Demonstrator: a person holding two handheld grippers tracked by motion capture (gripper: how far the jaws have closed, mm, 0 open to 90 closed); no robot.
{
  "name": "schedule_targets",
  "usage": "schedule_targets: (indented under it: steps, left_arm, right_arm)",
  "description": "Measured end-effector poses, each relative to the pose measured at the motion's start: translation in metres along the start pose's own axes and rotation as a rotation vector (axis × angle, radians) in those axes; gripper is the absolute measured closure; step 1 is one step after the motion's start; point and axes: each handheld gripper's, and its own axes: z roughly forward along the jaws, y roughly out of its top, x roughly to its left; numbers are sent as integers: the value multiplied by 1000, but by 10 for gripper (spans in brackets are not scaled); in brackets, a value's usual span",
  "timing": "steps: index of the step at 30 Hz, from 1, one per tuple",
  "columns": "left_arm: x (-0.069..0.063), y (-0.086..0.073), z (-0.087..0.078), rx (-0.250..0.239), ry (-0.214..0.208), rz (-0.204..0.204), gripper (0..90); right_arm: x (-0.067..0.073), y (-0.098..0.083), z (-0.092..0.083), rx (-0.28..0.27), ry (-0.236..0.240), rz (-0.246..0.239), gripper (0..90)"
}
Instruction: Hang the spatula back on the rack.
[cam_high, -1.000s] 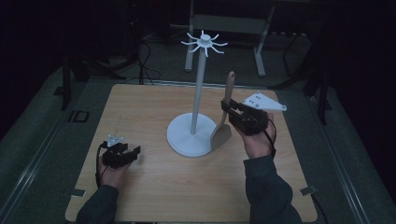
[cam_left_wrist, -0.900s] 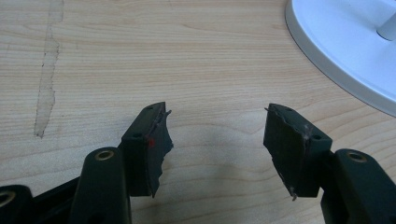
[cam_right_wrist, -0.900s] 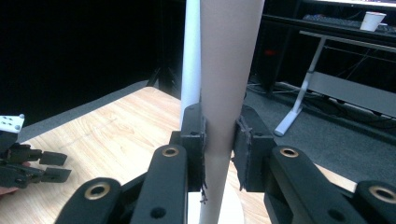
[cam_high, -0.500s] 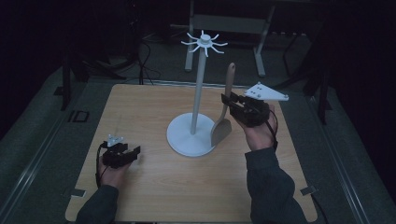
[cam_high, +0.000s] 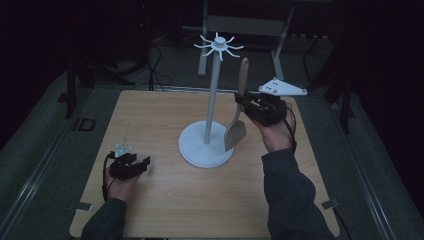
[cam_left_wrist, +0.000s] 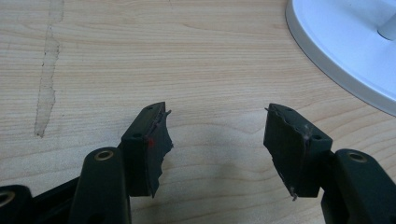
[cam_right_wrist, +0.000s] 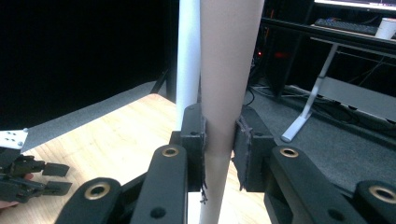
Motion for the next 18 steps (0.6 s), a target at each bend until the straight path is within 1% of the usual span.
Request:
schedule_targets:
  steps: [5, 9, 14, 18]
  left_arm:
    - [0, 0, 0, -1, 1, 1, 402]
    - [0, 0, 0, -1, 1, -1, 402]
    - [0, 0, -1, -3, 0, -1, 401]
    - [0, 0, -1, -3, 0, 1, 401]
  right_arm:
    - [-2, 7, 5, 12, -6, -5, 754]
    - [-1, 11, 9, 24, 4, -15, 754]
    - [-2, 14, 15, 37, 6, 1, 754]
    - [-2, 15, 22, 59, 15, -2, 754]
